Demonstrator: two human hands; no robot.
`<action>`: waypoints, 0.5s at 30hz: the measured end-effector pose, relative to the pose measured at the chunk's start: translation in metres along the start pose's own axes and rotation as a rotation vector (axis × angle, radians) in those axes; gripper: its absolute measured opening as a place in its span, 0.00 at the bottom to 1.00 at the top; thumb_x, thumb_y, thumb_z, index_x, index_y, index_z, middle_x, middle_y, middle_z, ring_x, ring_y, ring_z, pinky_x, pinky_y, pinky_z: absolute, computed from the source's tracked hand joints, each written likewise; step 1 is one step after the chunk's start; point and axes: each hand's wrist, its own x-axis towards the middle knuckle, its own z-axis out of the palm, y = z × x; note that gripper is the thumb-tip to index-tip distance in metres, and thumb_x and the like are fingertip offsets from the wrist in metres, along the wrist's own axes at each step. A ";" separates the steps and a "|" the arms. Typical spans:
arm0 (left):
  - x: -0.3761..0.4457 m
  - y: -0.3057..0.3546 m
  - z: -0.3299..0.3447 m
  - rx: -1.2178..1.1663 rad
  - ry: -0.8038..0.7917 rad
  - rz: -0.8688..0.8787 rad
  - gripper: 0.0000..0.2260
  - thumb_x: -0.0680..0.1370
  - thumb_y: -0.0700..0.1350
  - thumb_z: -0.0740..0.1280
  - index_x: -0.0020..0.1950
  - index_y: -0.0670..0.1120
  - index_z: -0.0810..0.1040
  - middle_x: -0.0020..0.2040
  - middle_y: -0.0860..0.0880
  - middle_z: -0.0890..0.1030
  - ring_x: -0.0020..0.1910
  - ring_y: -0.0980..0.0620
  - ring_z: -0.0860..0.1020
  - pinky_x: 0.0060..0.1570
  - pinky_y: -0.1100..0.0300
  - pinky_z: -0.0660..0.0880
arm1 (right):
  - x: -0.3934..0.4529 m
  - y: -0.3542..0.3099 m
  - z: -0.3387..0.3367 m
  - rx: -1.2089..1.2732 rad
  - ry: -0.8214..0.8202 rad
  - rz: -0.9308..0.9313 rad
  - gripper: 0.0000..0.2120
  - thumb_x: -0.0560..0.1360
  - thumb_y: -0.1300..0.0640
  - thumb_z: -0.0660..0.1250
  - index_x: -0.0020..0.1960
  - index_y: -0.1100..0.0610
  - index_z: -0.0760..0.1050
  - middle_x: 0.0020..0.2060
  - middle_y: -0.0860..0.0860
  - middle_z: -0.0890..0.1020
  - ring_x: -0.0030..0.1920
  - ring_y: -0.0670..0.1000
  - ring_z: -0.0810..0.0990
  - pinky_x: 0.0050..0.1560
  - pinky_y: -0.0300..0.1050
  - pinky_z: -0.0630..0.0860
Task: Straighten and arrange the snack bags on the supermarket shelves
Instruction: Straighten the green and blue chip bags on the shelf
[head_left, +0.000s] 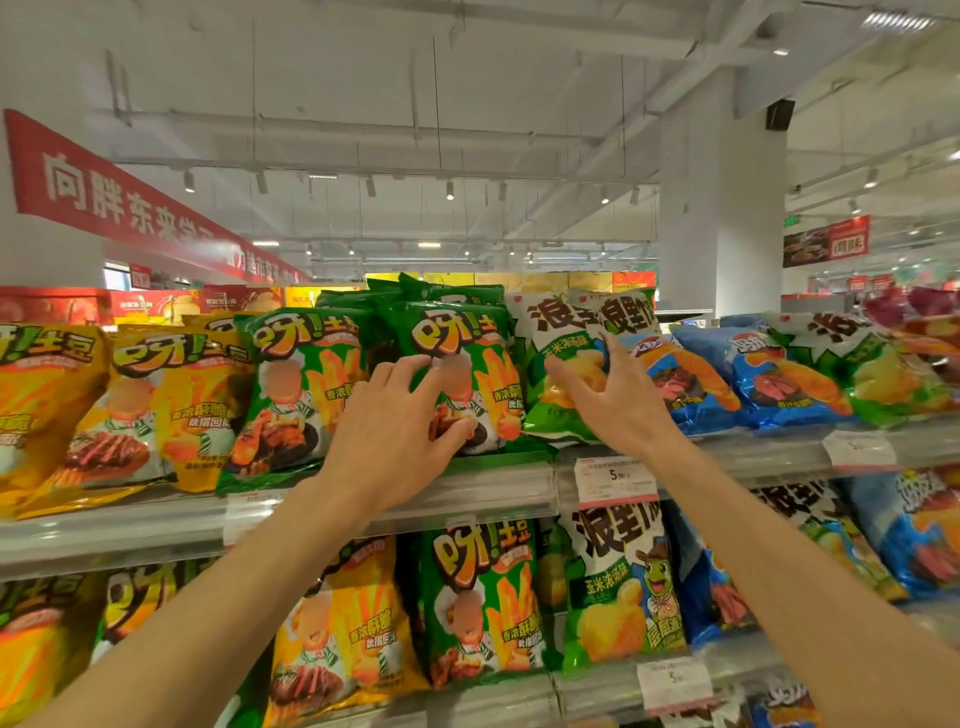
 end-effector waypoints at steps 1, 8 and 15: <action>0.000 -0.002 0.000 -0.009 -0.021 -0.003 0.27 0.81 0.64 0.62 0.76 0.52 0.69 0.78 0.48 0.68 0.74 0.45 0.67 0.67 0.46 0.68 | 0.001 0.001 0.001 0.015 0.017 -0.013 0.49 0.73 0.26 0.63 0.83 0.50 0.49 0.77 0.56 0.64 0.76 0.58 0.64 0.75 0.63 0.64; -0.004 -0.007 -0.003 -0.150 -0.069 0.001 0.26 0.81 0.62 0.62 0.78 0.54 0.67 0.80 0.51 0.64 0.75 0.46 0.66 0.72 0.46 0.64 | 0.000 0.011 0.006 -0.086 -0.019 -0.061 0.45 0.78 0.30 0.59 0.84 0.52 0.46 0.80 0.56 0.59 0.79 0.59 0.60 0.77 0.64 0.61; -0.007 -0.009 -0.001 -0.326 -0.064 -0.039 0.29 0.80 0.58 0.67 0.79 0.51 0.66 0.79 0.52 0.66 0.75 0.47 0.67 0.71 0.48 0.67 | -0.006 0.008 0.000 0.028 -0.021 -0.024 0.46 0.76 0.28 0.61 0.83 0.51 0.49 0.81 0.53 0.57 0.79 0.57 0.59 0.77 0.65 0.63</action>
